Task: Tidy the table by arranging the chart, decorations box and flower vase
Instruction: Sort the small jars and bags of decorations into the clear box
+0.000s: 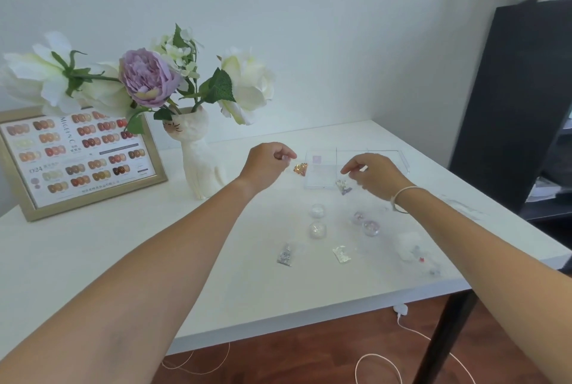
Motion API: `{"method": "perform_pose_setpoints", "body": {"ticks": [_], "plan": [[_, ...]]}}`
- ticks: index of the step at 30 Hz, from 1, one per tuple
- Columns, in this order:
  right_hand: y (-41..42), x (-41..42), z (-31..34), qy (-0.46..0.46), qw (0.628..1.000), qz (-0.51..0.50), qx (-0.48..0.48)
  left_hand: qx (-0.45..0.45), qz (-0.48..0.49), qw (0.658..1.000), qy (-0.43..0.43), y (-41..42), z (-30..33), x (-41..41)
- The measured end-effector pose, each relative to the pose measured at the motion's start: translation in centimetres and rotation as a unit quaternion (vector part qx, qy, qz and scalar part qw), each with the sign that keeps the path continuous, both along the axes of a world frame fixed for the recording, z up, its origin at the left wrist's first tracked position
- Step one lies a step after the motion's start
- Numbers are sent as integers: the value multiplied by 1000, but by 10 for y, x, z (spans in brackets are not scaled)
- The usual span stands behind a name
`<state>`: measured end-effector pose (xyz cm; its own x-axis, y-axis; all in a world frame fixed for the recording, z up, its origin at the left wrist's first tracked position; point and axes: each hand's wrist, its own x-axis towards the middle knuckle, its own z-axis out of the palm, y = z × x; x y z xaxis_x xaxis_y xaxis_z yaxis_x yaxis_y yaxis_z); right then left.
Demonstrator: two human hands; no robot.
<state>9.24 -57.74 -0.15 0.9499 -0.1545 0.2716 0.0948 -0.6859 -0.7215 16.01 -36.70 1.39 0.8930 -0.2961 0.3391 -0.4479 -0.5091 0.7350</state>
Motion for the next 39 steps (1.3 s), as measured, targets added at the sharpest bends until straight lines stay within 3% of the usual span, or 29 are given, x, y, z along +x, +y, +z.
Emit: {"method": "perform_pose_setpoints", "body": {"ticks": [9,19,39], "plan": [[-21,18,21,-42,995,-34,84,-38,-17,999,0,-26,12,23],[-22,48,25,-39,991,-21,122,33,-30,999,-8,-46,7,48],[-15,92,14,-79,993,-26,83,97,-46,994,3,-53,-21,79]]}}
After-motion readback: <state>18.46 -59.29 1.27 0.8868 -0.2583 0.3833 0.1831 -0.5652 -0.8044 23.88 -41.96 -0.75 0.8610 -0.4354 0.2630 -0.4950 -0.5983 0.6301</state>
